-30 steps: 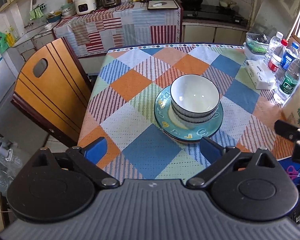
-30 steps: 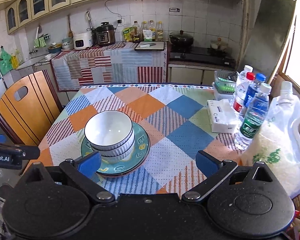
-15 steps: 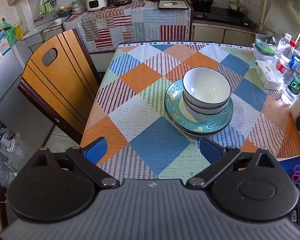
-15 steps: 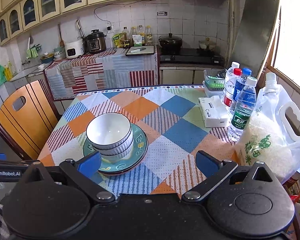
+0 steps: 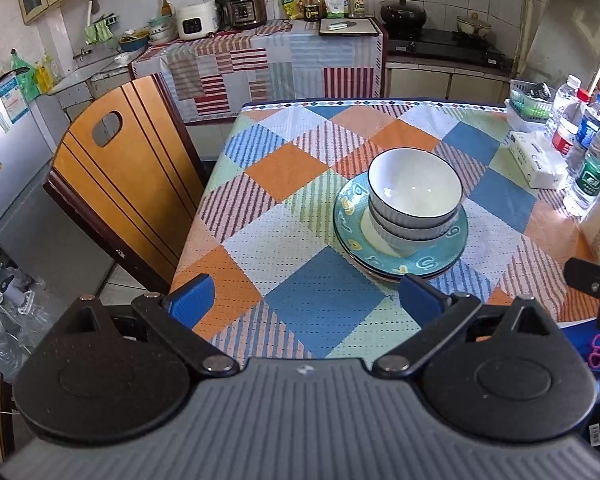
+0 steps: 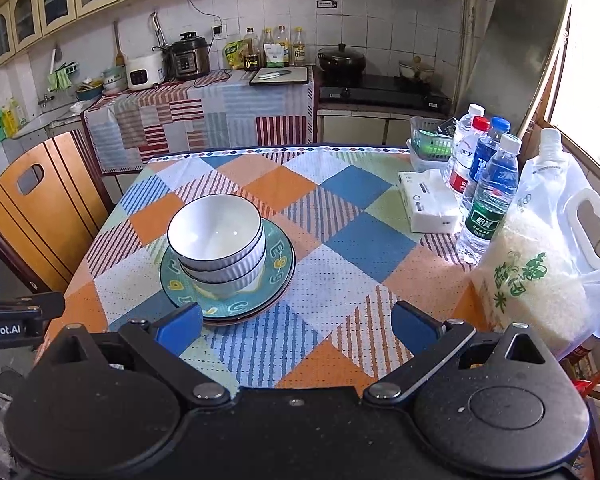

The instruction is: Organize plates and bowls

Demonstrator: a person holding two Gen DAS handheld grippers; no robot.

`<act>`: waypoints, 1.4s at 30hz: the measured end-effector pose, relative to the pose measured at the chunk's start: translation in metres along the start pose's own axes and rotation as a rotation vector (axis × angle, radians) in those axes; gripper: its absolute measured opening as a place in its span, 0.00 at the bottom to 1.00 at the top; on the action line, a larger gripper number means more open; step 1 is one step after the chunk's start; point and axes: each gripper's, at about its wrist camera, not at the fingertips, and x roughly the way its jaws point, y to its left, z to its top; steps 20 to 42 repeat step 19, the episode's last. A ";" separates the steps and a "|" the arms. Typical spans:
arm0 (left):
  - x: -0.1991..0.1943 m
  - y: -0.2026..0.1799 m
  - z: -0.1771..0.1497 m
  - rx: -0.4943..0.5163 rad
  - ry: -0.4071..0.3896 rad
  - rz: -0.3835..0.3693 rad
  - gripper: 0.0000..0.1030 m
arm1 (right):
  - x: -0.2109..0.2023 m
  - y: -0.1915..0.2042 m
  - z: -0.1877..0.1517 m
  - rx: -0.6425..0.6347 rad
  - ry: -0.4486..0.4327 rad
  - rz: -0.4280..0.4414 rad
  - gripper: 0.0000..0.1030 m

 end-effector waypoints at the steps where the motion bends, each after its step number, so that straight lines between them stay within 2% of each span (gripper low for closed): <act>1: 0.000 0.000 0.000 0.001 0.011 0.000 0.97 | 0.001 0.001 0.000 -0.003 0.003 -0.001 0.99; 5: 0.002 0.000 -0.001 0.008 0.014 0.016 0.97 | 0.002 0.003 -0.001 -0.020 0.005 -0.006 0.99; 15: 0.005 0.006 0.001 -0.012 0.027 -0.025 0.97 | 0.008 0.002 -0.002 -0.025 0.026 -0.006 0.99; 42: 0.005 0.005 0.001 -0.003 0.024 -0.014 0.97 | 0.010 0.001 -0.003 -0.028 0.032 -0.002 0.99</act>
